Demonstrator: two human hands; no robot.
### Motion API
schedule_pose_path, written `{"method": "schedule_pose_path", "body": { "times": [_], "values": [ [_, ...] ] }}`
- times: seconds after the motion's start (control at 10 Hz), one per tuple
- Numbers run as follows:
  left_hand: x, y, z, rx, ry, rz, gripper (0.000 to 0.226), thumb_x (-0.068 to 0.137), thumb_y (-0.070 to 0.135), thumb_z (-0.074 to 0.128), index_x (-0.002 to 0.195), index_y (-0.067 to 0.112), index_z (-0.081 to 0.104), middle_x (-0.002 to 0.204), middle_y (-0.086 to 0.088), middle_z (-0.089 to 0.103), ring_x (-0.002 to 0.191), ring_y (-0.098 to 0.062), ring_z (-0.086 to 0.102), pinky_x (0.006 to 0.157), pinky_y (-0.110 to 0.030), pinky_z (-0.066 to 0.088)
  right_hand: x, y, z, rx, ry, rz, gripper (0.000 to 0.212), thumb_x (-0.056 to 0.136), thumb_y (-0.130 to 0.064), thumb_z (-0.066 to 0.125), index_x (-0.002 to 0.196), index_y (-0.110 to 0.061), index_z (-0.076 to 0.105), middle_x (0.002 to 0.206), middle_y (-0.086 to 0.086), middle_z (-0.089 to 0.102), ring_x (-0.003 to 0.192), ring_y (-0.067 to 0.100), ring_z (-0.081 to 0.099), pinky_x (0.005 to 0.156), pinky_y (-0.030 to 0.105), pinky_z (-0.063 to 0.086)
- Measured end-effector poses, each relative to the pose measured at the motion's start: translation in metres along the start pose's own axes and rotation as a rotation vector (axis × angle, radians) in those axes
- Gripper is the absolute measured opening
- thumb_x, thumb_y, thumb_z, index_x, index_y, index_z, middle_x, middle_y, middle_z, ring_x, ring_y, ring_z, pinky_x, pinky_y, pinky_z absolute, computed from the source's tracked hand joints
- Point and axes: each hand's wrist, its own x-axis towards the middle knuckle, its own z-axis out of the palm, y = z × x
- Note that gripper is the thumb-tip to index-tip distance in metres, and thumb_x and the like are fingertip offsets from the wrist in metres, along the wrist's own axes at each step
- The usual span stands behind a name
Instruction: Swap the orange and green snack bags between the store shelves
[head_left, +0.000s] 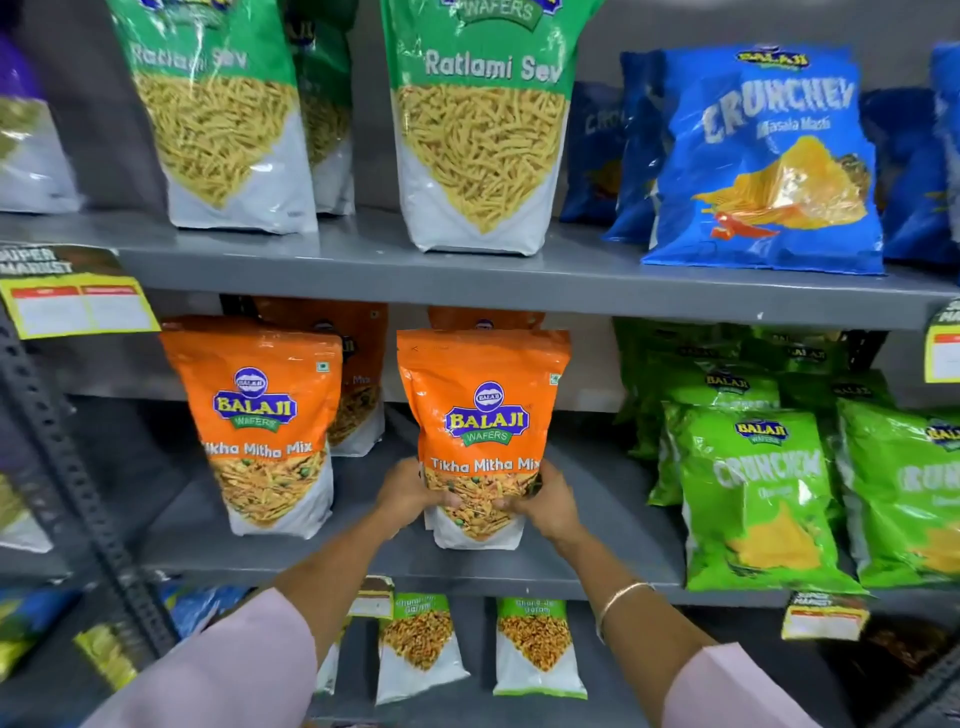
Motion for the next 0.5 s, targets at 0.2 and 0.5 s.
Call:
{"method": "schedule_pose_path", "body": {
  "times": [0.2,0.5],
  "values": [
    [0.006,-0.008,-0.004,-0.001,-0.006,0.019,0.054,0.061,0.009,0.083,0.111,0.005,0.062,0.119,-0.016,0.067,0.109,-0.031,0.063,0.097,-0.046,0.049,0.006,0.006,0.008,0.032,0.001,0.055,0.065,0.062,-0.007,0.08,0.121,-0.005,0.052,0.123,0.016,0.063,0.115,0.033,0.058,0.098,0.047,0.048],
    [-0.006,-0.009,-0.007,0.237,0.152,0.118,0.101,0.068,0.059,0.066,0.146,0.016,0.018,0.157,-0.01,0.019,0.146,-0.029,0.014,0.117,-0.047,0.019,-0.021,-0.037,-0.002,0.354,0.379,-0.097,0.054,0.076,-0.014,0.071,0.122,-0.006,0.045,0.123,0.015,0.057,0.113,0.026,0.055,0.09,0.033,0.048]
  ]
}}
